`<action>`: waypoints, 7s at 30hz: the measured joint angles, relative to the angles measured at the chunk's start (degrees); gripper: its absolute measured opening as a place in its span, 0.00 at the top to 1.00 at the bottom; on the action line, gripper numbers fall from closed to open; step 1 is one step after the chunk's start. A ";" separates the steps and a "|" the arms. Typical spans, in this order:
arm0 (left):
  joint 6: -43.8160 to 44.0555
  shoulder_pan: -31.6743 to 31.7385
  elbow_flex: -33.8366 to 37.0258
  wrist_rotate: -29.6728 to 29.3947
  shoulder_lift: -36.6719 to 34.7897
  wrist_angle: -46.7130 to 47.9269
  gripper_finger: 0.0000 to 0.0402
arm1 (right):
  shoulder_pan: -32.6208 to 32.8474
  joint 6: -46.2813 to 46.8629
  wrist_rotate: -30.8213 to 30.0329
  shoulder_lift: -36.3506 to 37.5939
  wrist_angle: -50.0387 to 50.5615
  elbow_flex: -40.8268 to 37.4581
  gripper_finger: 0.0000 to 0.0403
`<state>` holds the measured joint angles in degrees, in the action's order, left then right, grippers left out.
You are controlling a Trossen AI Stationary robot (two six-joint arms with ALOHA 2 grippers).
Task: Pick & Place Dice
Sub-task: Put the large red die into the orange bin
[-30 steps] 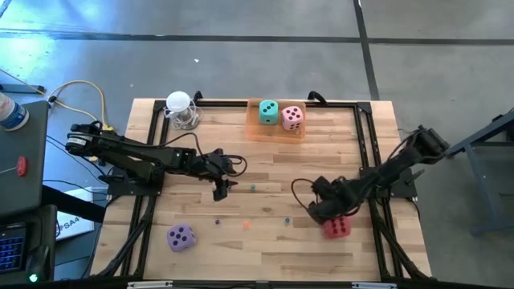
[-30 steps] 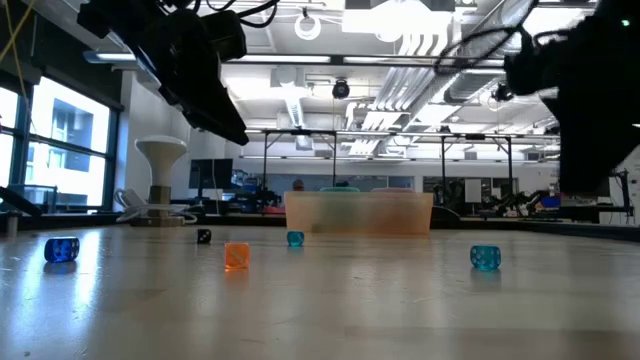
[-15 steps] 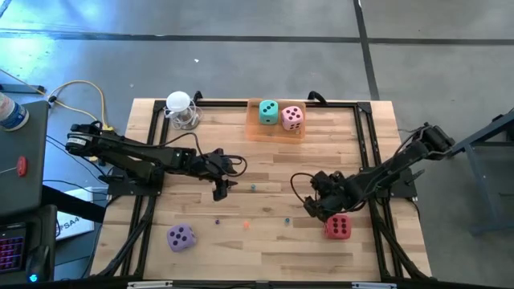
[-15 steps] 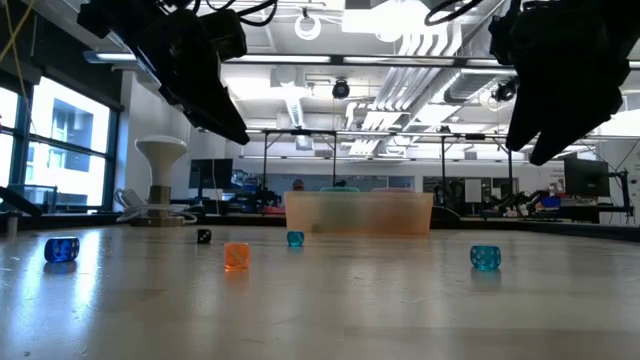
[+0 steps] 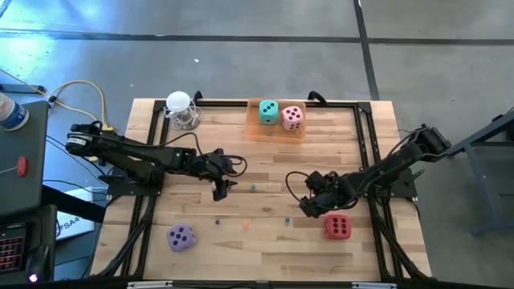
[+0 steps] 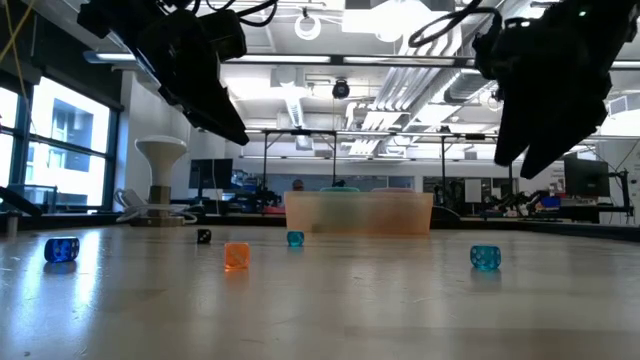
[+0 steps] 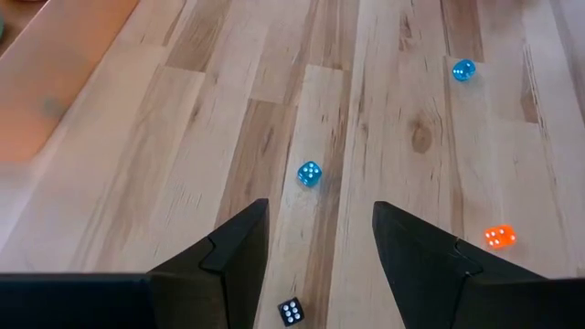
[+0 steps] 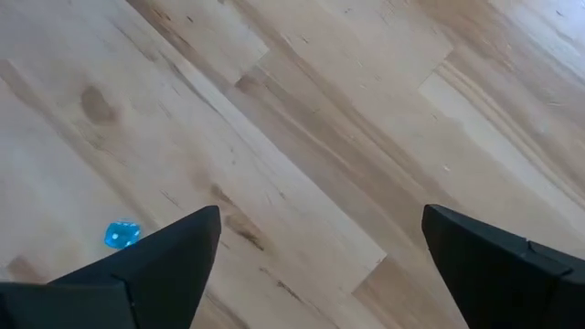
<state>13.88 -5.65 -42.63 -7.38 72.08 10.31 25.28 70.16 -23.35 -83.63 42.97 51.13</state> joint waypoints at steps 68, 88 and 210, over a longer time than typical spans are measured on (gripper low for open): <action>-0.54 -0.01 0.00 0.02 0.00 1.75 0.53 | -2.35 -16.34 6.20 -5.84 -30.23 0.02 0.03; -0.49 0.00 0.00 0.02 -0.01 1.73 0.53 | 5.35 11.51 16.52 0.78 18.34 18.20 0.03; -3.39 0.00 0.07 0.02 0.00 3.25 0.53 | 19.35 65.18 18.87 -2.99 28.18 11.98 0.03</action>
<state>10.49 -5.65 -42.57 -7.35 72.08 13.56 44.62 135.34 -4.48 -86.62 71.14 63.11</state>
